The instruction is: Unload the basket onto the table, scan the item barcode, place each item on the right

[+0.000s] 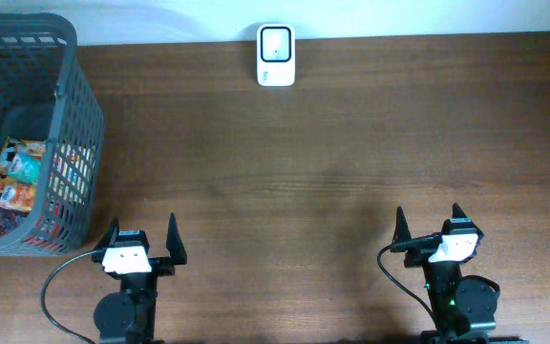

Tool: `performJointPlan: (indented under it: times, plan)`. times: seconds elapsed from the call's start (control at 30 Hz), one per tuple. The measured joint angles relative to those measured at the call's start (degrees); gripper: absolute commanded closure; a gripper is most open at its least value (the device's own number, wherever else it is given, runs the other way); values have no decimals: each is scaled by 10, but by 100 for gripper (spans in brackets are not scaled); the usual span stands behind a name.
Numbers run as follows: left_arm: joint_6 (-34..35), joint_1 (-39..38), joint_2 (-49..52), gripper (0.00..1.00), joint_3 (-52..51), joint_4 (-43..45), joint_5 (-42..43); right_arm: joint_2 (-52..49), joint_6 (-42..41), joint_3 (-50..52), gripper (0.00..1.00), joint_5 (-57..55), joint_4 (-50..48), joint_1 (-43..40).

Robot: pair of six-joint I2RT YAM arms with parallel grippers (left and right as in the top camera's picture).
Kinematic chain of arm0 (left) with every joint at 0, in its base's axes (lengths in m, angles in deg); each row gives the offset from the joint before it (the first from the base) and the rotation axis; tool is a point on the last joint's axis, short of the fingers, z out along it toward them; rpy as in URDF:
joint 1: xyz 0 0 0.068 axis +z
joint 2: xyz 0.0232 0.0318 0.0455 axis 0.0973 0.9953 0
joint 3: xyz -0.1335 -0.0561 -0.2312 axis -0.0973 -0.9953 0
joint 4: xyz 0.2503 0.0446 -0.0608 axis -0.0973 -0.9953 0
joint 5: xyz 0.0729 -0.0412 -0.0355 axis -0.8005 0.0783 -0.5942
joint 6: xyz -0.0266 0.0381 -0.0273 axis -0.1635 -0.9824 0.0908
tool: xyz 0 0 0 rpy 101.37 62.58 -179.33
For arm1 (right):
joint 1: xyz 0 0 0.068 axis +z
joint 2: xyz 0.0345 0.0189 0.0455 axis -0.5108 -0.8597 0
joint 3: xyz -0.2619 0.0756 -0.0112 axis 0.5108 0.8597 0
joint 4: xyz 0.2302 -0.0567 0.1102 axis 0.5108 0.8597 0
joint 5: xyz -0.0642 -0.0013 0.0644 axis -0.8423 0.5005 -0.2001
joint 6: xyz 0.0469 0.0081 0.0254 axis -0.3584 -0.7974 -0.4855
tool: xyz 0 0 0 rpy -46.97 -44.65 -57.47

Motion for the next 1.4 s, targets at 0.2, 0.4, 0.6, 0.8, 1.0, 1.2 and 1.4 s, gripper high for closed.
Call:
performJointPlan:
  times: [0.2, 0.4, 0.6, 0.8, 1.0, 1.2, 1.4]
  plan:
    - [0, 0, 0, 1, 0, 0, 0, 0, 0, 0, 1, 0, 0, 0]
    - [0, 0, 0, 1, 0, 0, 0, 0, 0, 0, 1, 0, 0, 0]
    - [3, 2, 1, 1, -2, 101, 142, 0, 0, 0, 1, 0, 0, 0]
    - [2, 2, 27, 1, 122, 302, 288, 0, 0, 0, 2, 0, 0, 0]
    - [-26, 2, 374, 1, 448, 30, 309, 0, 0, 0, 1, 0, 0, 0]
    - [17, 64, 668, 1, 895, -345, 286, -1, 0, 0, 1, 0, -1, 0]
    - [169, 196, 885, 1, 1192, -512, 118, 0, 0, 0, 2, 0, 0, 0]
